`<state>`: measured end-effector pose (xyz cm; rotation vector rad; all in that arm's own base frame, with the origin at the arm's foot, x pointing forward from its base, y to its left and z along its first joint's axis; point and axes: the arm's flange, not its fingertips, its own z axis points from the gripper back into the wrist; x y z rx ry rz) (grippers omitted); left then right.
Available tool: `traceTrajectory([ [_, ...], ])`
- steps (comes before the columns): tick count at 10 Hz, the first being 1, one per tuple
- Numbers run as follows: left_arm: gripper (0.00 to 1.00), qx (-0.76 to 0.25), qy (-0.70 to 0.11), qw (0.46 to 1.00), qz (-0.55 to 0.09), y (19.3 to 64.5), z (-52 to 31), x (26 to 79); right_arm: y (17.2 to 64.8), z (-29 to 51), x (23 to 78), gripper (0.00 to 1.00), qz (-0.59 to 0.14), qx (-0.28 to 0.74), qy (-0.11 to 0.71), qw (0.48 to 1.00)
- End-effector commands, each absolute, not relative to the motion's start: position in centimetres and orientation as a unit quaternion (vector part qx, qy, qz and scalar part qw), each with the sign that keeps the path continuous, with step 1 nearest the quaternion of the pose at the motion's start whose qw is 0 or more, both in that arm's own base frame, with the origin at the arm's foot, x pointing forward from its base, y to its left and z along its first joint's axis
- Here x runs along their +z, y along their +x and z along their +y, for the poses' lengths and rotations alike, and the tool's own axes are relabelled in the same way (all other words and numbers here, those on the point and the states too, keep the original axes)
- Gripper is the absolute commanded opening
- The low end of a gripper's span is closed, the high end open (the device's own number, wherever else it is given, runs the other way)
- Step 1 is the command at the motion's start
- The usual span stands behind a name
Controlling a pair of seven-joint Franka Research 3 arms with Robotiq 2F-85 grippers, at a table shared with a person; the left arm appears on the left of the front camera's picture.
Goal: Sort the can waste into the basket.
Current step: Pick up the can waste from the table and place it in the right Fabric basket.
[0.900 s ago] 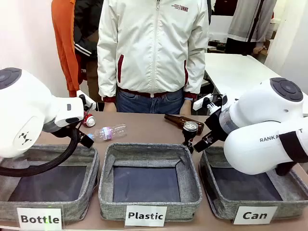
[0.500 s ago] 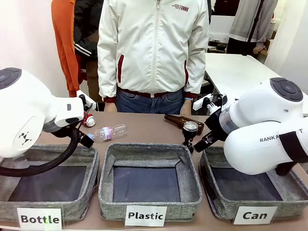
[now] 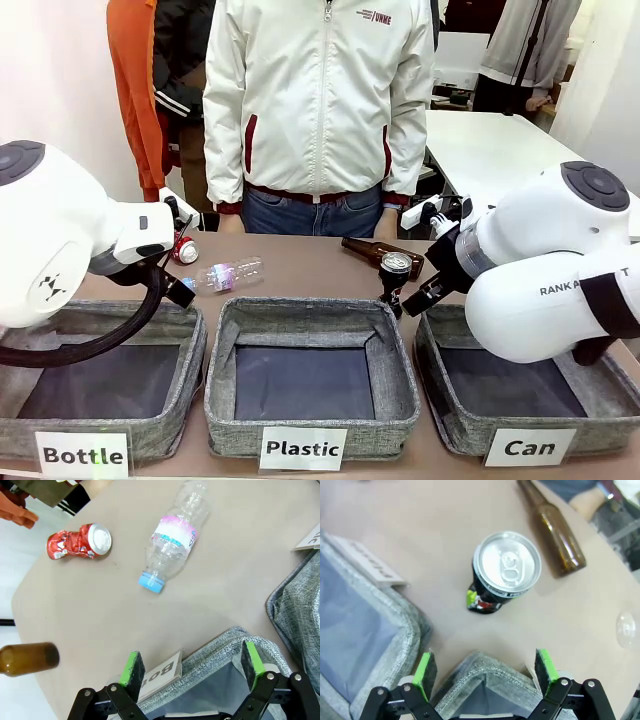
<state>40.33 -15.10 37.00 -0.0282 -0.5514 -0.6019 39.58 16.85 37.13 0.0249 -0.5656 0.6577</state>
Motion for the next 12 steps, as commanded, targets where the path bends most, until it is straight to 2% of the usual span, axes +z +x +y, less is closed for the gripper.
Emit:
traceTrajectory([
  [1, 1.00, -0.293, -0.014, 0.918, -0.268, 40.3, -15.1, 37.0, 39.6, 16.8, 37.1, 1.00, -0.274, 0.318, 0.012, 0.908],
  [8, 1.00, -0.293, -0.014, 0.918, -0.268, 40.3, -15.1, 37.0, 39.0, 16.9, 37.5, 1.00, -0.270, 0.321, 0.010, 0.908],
  [11, 1.00, -0.290, -0.060, 0.920, -0.257, 36.4, -15.7, 41.3, 36.5, 16.3, 41.1, 1.00, -0.250, 0.313, 0.025, 0.916],
  [12, 1.00, -0.308, -0.076, 0.920, -0.232, 34.1, -15.1, 43.0, 35.0, 15.5, 43.0, 1.00, -0.211, 0.293, 0.041, 0.931],
])
